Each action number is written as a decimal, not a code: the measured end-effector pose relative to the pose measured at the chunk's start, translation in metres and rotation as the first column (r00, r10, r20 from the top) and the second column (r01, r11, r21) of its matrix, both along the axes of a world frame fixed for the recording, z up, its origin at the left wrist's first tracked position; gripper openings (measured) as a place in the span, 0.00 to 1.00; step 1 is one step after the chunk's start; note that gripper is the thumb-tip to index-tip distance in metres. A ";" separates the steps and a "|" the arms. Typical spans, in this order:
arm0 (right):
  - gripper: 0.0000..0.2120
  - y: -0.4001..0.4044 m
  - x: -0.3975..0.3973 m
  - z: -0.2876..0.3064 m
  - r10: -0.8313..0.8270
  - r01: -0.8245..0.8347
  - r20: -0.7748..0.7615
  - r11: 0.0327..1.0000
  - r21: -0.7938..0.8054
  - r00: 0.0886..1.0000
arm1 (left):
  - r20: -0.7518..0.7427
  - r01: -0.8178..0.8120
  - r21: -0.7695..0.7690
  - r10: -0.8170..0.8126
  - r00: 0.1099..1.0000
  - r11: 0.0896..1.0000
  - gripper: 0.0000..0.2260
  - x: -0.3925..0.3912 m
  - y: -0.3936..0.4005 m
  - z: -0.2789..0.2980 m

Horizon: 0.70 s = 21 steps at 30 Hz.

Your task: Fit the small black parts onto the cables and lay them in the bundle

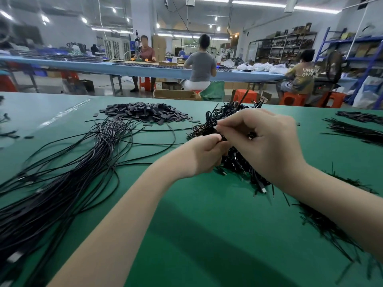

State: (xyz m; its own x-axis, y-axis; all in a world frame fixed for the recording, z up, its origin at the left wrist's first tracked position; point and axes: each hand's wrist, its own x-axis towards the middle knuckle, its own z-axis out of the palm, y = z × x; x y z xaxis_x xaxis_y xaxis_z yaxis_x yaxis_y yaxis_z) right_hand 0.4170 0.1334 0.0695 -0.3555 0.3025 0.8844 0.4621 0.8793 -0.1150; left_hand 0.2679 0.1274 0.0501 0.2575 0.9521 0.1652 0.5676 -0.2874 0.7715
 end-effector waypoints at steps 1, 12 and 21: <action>0.02 0.000 0.000 0.001 -0.011 0.011 0.013 1.000 -0.025 1.000 | -0.075 -0.027 0.042 0.030 0.997 0.999 0.14 0.002 0.001 0.000; 0.06 0.042 0.042 0.082 0.522 -0.017 0.175 0.341 -0.940 0.835 | -0.492 0.228 0.289 -0.060 0.868 0.930 0.11 0.013 -0.034 0.017; 0.14 0.025 -0.020 -0.006 0.012 -0.750 -0.825 0.424 -0.508 0.565 | 0.435 -0.286 0.145 0.199 0.878 0.947 0.09 0.001 -0.006 0.013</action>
